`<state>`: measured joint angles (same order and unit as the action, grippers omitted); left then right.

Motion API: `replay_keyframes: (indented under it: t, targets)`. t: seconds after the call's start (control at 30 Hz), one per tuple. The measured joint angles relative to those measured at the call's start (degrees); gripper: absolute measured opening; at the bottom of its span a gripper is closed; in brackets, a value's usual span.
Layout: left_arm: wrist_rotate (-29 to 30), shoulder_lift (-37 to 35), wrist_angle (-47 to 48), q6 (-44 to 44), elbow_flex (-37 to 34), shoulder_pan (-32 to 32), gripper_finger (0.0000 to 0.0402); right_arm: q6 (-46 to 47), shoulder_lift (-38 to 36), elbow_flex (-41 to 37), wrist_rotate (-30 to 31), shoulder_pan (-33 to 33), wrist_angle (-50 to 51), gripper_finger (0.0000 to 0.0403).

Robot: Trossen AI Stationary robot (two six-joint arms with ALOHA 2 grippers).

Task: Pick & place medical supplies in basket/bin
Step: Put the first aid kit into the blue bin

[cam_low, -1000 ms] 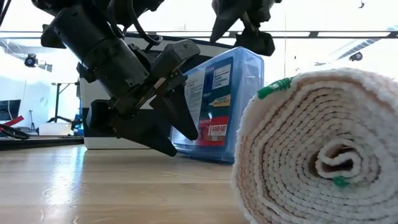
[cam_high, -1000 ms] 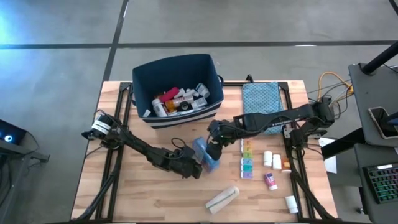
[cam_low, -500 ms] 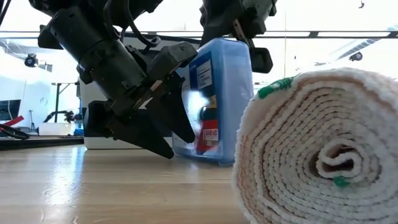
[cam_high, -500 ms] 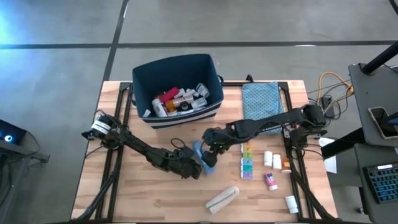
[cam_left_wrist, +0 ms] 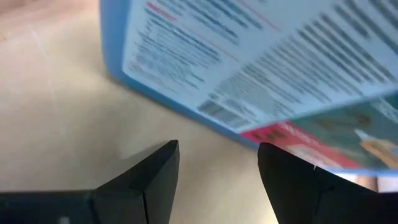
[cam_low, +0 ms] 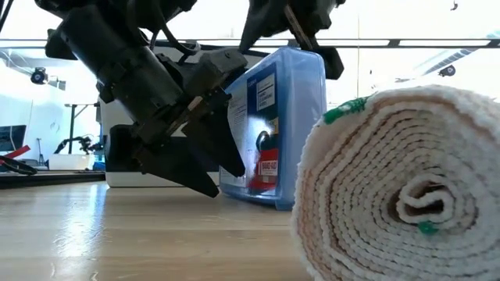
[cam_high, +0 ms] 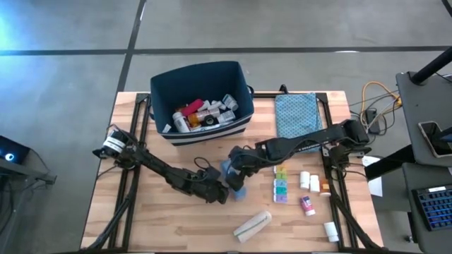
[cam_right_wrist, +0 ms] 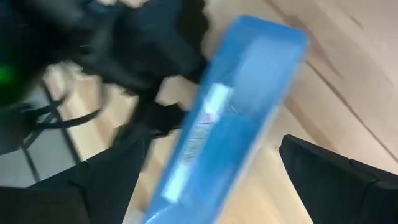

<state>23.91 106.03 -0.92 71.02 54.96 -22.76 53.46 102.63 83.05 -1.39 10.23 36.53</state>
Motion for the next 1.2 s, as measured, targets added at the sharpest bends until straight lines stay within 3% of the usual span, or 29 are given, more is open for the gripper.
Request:
replay_keyframes:
  t: [0.3, 0.47, 0.57, 0.67, 0.77, 0.8, 0.93, 1.1, 1.2]
  targets:
    - [1.6, -0.8, 1.6, 0.0, 0.0, -3.0, 0.0198, 0.5, 7.1, 0.0, -0.7, 0.8, -0.6, 0.0363]
    - [2.9, -3.9, 10.4, 0.7, 0.1, -5.6, 0.0198, 0.2, 8.0, 0.0, -0.8, 0.5, 1.9, 0.035]
    - [6.7, -7.3, 19.4, 5.8, 0.1, -9.0, 0.0198, -1.1, 6.4, -0.1, -1.4, 0.0, 4.3, 0.0302]
    - [11.4, -11.8, 26.3, 10.5, 0.1, -12.2, 0.0198, -2.2, 3.1, 0.0, -1.6, -0.6, 5.5, 0.0227]
    - [16.0, -17.0, 28.3, 11.8, 0.1, -15.1, 0.0198, -3.5, -0.7, 0.1, -2.9, -1.1, 4.7, 0.0146]
    - [17.3, -18.9, 28.5, 11.7, 0.1, -16.0, 0.0198, -3.8, -2.3, 1.0, -3.1, -1.1, 4.5, 0.0136]
    - [21.5, -26.3, 28.6, 9.6, 0.1, -18.3, 0.0198, -7.8, -9.6, 9.2, 1.1, -1.6, 0.0, 0.0137]
    - [26.4, -33.6, 28.6, 6.3, 0.1, -19.5, 0.0198, -14.9, -14.9, 22.4, 17.6, -7.0, -2.6, 0.0137]
    - [30.1, -35.9, 28.6, 4.9, 0.1, -19.6, 0.0198, -15.5, -13.0, 28.3, 14.0, -15.8, -1.9, 0.0164]
